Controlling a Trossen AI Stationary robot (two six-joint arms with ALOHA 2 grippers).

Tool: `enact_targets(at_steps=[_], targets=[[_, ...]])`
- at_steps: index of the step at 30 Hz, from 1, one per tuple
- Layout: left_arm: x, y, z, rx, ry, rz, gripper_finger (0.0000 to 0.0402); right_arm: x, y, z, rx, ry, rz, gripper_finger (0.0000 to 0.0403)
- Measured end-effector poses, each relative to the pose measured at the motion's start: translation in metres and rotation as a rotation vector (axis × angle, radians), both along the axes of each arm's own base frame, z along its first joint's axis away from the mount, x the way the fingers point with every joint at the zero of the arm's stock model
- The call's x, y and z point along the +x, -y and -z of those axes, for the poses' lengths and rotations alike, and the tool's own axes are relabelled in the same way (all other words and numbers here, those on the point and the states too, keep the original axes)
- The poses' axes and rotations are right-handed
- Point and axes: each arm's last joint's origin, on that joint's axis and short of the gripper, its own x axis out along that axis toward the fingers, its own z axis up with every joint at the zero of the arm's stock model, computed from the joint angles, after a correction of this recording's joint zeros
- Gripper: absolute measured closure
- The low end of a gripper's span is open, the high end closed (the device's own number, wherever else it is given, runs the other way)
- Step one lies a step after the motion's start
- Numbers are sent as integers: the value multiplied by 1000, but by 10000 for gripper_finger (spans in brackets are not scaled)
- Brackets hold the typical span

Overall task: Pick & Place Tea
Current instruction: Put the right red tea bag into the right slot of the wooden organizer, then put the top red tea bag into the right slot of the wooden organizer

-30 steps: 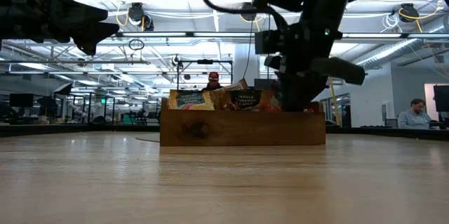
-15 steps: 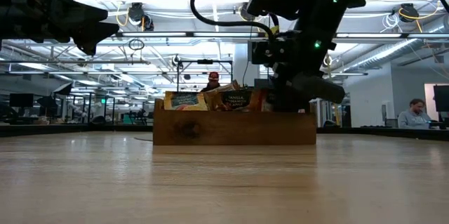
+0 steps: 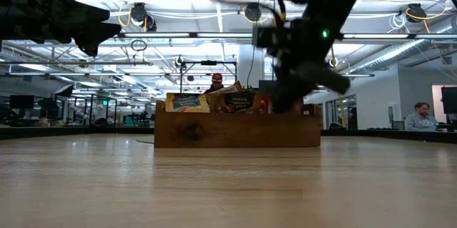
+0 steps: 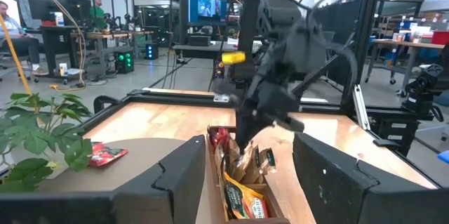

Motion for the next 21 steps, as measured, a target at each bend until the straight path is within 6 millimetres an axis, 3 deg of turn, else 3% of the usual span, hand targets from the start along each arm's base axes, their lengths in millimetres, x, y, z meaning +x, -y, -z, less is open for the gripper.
enact_targets(at_steps=[7, 11, 16, 21], targets=[[0, 0, 0, 0, 0, 0, 188, -11, 2, -49, 4, 175, -2, 403], [0, 0, 0, 0, 0, 0, 188, -20, 19, -73, -109, 266, 37, 403], [0, 0, 0, 0, 0, 0, 188, -35, 64, -68, -193, 427, 126, 402], [0, 0, 0, 0, 0, 0, 188, -52, 136, -44, 13, 471, 220, 367]])
